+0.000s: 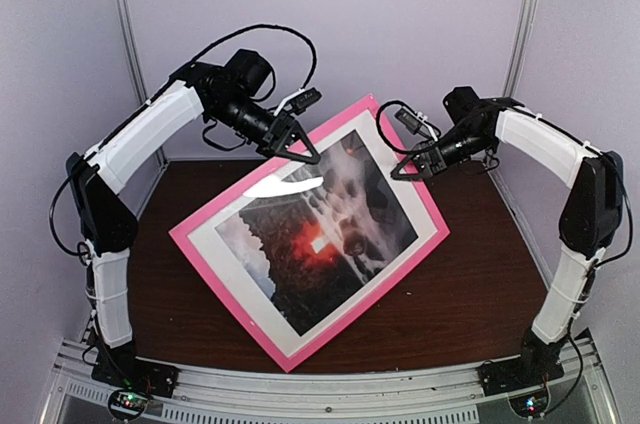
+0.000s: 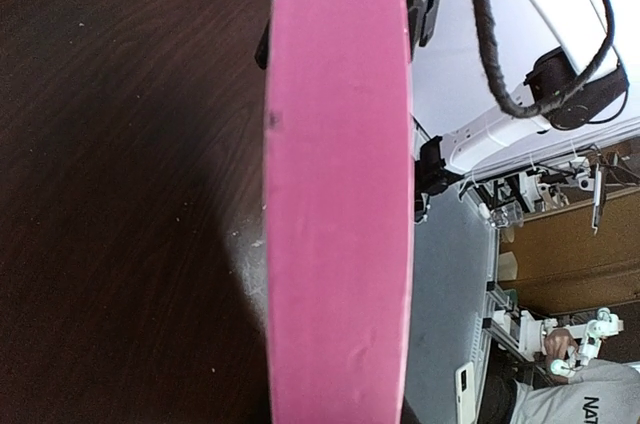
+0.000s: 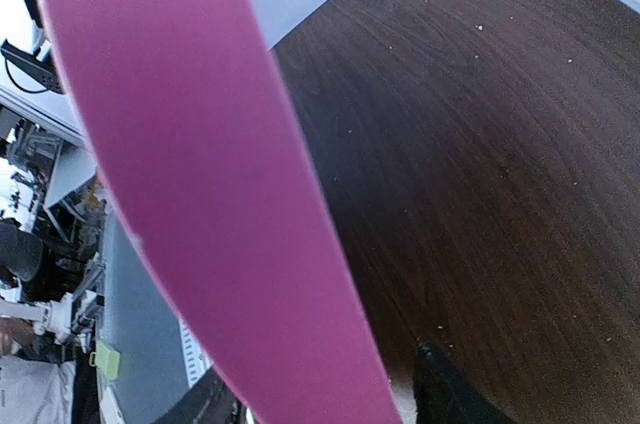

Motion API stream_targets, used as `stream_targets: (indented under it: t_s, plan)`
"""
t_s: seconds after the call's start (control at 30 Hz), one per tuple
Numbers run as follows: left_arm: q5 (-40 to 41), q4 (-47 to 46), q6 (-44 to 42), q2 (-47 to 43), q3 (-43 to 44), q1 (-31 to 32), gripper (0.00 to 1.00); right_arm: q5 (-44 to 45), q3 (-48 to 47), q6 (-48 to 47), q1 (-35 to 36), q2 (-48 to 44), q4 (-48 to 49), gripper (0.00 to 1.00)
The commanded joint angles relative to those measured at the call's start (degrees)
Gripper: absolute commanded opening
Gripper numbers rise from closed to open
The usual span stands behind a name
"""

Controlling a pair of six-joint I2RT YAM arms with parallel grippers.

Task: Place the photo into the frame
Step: Turn over the photo frame, then pass from the left arm to the right

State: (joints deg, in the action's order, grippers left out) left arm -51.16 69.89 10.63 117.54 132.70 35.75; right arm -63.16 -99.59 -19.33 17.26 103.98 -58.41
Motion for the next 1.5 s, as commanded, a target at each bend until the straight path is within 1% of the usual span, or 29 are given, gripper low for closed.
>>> stream_targets:
  t_s: [0.0, 0.13, 0.3, 0.43, 0.5, 0.7, 1.0, 1.17, 1.3, 1.4, 1.47]
  plan:
    - [-7.9, -5.86, 0.75, 0.03, -0.01, -1.13, 0.0, -6.12, 0.37, -2.72, -0.19, 0.21, -2.31, 0.5]
    - [-8.27, -7.12, 1.24, 0.37, -1.53, -2.01, 0.0, -5.79, 1.32, -2.0, -0.21, 0.04, -1.64, 0.32]
    - [-9.45, -7.91, 0.87, 0.75, -3.74, -3.23, 0.0, -5.78, 3.11, -0.97, -0.38, -0.01, -0.48, 0.16]
    - [-10.53, -9.6, 0.39, 0.86, -7.66, -4.07, 0.0, -6.32, 4.92, 0.37, -0.38, -0.35, 1.66, 0.05]
    - [-10.56, -10.2, 0.04, 0.94, -9.45, -4.4, 0.02, -6.1, 5.71, 1.18, -0.38, -0.59, 2.68, 0.0]
    - [-10.42, -11.43, 0.07, 1.66, -11.47, -5.43, 0.13, -4.32, 7.01, 3.46, -0.37, -1.04, 4.69, 0.0]
    - [-7.62, -12.82, 1.12, 2.43, -13.22, -8.0, 0.43, -3.03, 8.52, 5.49, -1.29, -0.84, 6.49, 0.0]
    - [-5.93, -13.01, 1.14, 2.78, -13.39, -8.23, 0.54, -2.94, 9.44, 7.14, -1.3, -1.09, 8.57, 0.0]
    - [-0.76, -13.18, 2.19, 2.45, -13.26, -9.53, 0.62, -1.04, 10.27, 9.19, -1.65, -0.68, 9.56, 0.0]
    - [7.04, -14.32, 5.12, 1.26, -13.84, -11.8, 0.68, 0.06, 11.6, 11.01, -2.45, -0.58, 10.71, 0.0]
    - [12.6, -16.37, 7.27, -0.53, -15.73, -13.55, 0.72, 0.63, 12.94, 12.69, -3.08, -0.71, 11.97, 0.0]
